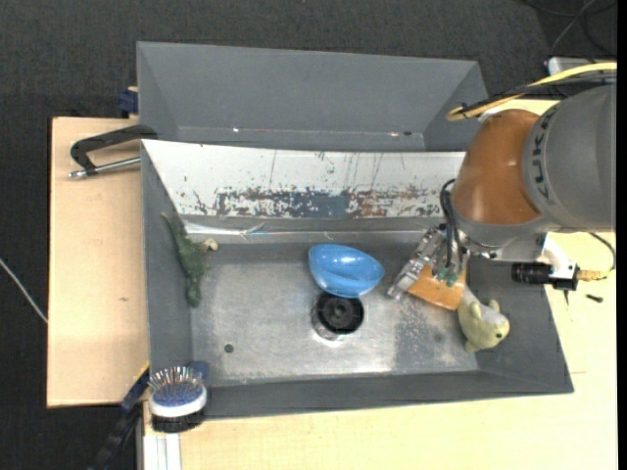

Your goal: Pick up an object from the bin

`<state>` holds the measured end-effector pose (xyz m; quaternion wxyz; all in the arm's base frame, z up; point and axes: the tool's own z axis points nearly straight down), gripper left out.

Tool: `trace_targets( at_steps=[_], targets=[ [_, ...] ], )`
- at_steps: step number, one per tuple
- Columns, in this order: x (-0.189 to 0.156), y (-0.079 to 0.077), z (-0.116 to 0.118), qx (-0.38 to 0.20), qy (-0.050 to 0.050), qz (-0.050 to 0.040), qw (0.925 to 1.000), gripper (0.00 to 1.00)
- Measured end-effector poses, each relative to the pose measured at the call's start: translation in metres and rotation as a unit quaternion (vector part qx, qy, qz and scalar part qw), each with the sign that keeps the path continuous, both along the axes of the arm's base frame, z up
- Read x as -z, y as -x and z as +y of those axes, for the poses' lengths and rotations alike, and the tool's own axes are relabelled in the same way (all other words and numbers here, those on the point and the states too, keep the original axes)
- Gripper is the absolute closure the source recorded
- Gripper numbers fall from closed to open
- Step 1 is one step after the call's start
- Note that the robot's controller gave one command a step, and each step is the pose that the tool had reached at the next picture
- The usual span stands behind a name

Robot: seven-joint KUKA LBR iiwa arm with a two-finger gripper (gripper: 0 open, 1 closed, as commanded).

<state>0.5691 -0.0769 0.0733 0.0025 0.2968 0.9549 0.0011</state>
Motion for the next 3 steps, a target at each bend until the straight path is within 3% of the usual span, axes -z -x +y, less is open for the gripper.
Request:
trace_targets(
  at_steps=[1,3],
  targets=[
    [-0.009,-0.002,0.0,-0.001,0.0,-0.0004,1.0,1.0],
    [-0.102,-0.007,0.001,-0.003,0.0,-0.0027,1.0,1.0]
  ],
)
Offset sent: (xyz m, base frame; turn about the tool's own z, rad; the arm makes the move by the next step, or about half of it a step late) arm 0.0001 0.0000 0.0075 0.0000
